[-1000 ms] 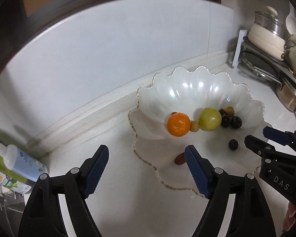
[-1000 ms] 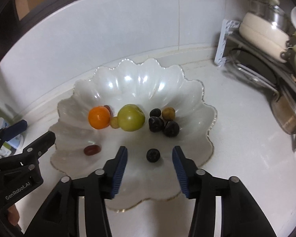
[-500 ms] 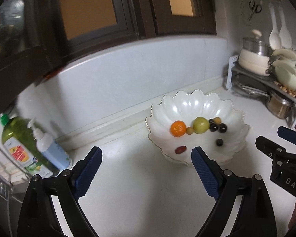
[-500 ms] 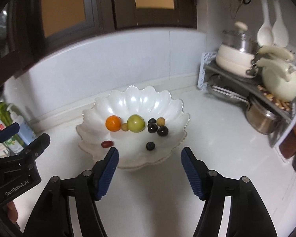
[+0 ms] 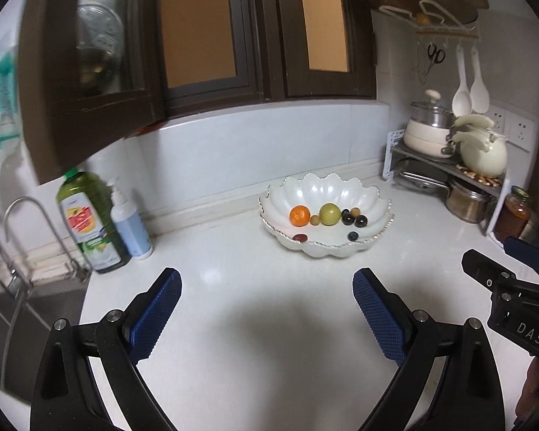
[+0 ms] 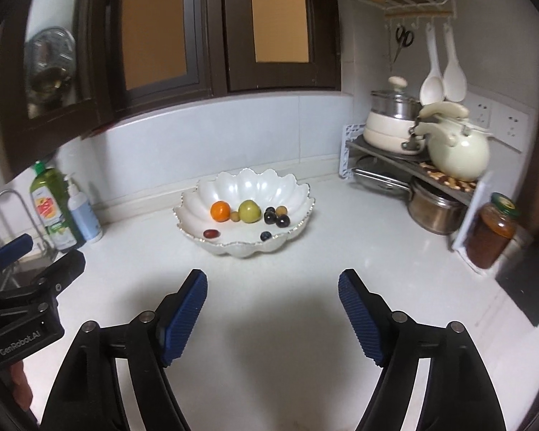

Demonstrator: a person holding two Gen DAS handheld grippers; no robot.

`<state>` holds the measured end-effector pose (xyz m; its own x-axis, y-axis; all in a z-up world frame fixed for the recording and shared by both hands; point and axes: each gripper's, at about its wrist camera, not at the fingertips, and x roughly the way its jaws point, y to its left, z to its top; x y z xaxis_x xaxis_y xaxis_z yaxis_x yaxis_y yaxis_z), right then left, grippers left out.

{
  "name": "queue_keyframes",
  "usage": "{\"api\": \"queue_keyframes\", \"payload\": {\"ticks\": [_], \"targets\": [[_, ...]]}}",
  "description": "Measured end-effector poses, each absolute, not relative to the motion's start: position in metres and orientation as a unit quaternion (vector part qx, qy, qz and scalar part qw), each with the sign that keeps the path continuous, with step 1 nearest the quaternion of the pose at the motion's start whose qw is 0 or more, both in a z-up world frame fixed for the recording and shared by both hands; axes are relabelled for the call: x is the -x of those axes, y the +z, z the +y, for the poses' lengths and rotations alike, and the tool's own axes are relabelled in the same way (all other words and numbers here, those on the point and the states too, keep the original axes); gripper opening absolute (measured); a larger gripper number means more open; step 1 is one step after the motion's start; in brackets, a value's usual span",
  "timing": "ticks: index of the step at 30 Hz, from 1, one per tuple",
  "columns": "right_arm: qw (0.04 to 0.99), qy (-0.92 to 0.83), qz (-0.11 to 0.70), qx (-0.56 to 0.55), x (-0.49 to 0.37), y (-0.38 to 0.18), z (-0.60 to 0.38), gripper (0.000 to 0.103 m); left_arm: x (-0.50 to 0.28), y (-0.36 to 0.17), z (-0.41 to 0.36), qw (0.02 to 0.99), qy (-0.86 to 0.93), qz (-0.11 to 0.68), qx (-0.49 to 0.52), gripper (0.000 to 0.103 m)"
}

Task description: Organize fruits

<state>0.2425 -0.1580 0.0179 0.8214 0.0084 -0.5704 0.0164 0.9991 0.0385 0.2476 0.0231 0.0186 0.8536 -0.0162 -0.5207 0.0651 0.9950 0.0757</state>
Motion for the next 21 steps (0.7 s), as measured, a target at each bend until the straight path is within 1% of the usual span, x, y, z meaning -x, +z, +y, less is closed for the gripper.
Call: {"api": "queue_keyframes", "payload": {"ticks": [6,12,21], "targets": [[0.958,0.0,0.286,-0.025,-0.181,0.026,-0.165,0.077,-0.182,0.029,0.019,0.97,-0.013,0.239,-0.043,0.102],[0.963,0.006,0.268,-0.018,-0.125,0.031,-0.166,0.077,-0.127,0.033,0.017,0.975,-0.019,0.218,-0.041,0.102],[0.969,0.001,0.247,-0.016,-0.065,0.035,-0.171,0.077,-0.064,0.037,0.014,0.979,-0.024,0.196,-0.041,0.103]]}}
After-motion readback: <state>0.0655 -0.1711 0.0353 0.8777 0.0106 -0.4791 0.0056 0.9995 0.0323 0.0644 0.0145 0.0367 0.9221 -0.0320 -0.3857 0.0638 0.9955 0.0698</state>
